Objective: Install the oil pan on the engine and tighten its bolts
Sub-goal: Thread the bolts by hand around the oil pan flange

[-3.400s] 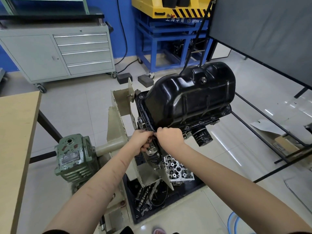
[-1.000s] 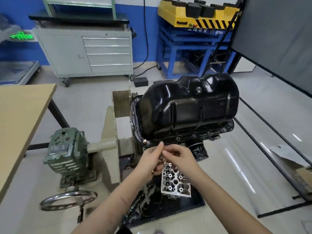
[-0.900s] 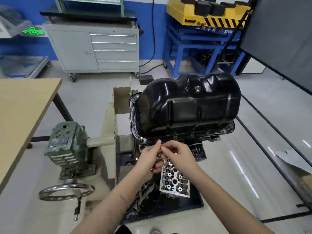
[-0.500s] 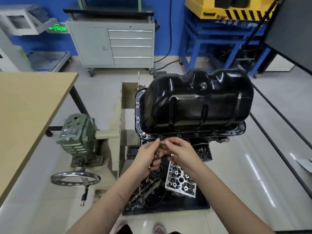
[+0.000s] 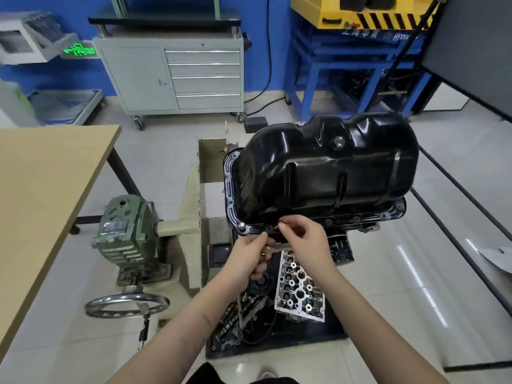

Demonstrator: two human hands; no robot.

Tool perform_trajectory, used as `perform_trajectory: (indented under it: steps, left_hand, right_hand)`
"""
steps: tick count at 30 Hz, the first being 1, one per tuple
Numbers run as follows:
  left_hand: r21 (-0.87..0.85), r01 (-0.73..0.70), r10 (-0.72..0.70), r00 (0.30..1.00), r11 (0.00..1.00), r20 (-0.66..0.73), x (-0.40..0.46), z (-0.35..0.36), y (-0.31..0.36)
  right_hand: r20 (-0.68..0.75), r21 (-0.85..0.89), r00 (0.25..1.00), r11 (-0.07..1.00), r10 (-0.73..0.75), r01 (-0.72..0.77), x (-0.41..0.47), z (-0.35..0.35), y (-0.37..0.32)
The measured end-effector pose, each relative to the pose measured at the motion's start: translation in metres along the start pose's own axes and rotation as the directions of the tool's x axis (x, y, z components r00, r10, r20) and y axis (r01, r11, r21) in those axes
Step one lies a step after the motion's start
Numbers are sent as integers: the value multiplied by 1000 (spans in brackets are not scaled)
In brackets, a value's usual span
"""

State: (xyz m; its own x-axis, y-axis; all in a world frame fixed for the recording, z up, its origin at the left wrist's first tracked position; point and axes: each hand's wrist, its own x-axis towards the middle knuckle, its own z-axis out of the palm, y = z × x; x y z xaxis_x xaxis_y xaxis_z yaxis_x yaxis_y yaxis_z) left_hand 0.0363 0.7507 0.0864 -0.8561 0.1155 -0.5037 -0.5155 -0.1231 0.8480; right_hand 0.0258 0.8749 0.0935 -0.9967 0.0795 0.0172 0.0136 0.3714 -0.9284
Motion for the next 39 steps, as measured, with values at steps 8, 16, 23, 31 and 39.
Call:
perform_trajectory:
  steps: [8, 16, 23, 31, 39]
  left_hand:
    - [-295, 208, -199, 978, 933, 61, 10, -5, 8]
    - [201, 15, -22, 999, 980, 34, 6, -29, 12]
    - [717, -321, 478, 878, 619, -19, 19, -68, 19]
    - [782, -380, 497, 861, 493, 105, 28, -66, 15]
    - [804, -371, 485, 866, 464, 119, 29, -64, 6]
  right_hand:
    - [-10, -488, 988, 863, -155, 130, 6, 19, 2]
    - [84, -779, 983, 604, -162, 166, 7, 27, -1]
    - [30, -809, 993, 580, -114, 91, 10, 31, -4]
    - [-41, -752, 987, 656, -155, 72, 5, 35, 1]
    - [-53, -682, 966, 716, -253, 150, -1, 38, 0]
